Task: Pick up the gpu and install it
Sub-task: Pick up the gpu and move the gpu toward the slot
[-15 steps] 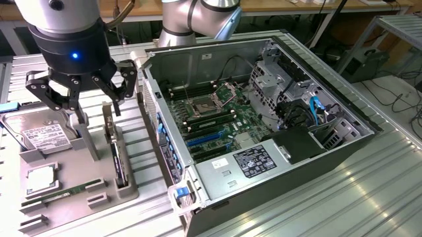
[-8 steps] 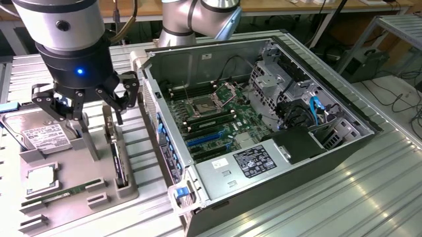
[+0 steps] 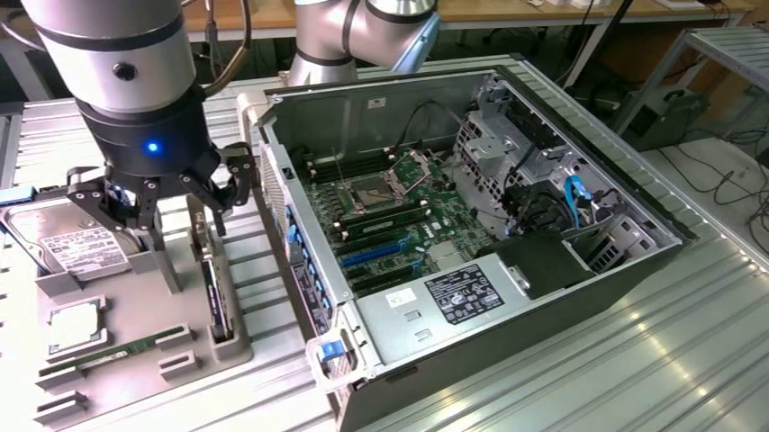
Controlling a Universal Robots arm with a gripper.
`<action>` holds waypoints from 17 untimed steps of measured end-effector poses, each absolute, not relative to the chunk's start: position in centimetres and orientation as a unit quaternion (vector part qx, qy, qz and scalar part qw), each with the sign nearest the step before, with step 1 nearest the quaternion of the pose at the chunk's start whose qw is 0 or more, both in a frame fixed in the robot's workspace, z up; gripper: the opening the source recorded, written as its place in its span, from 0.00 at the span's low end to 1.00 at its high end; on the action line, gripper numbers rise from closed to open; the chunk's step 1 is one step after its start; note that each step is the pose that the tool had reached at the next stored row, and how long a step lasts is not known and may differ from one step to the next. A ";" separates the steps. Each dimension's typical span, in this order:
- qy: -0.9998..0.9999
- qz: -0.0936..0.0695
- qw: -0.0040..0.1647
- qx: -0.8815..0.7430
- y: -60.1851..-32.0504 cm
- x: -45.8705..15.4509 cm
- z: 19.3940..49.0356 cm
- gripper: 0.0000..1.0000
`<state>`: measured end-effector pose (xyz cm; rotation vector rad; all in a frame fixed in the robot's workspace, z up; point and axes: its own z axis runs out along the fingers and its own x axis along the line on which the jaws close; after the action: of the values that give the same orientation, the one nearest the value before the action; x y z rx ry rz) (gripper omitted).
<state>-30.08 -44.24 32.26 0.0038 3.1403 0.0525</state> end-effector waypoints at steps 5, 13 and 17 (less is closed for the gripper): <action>1.000 0.017 0.000 0.001 -44.6 -30.1 31.1 0.62; 1.000 0.017 0.000 0.001 -44.6 -30.1 29.0 0.62; 1.000 0.017 0.000 0.001 -44.6 -30.1 28.0 0.62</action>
<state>-30.08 -44.64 28.04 0.0023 3.1403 0.0525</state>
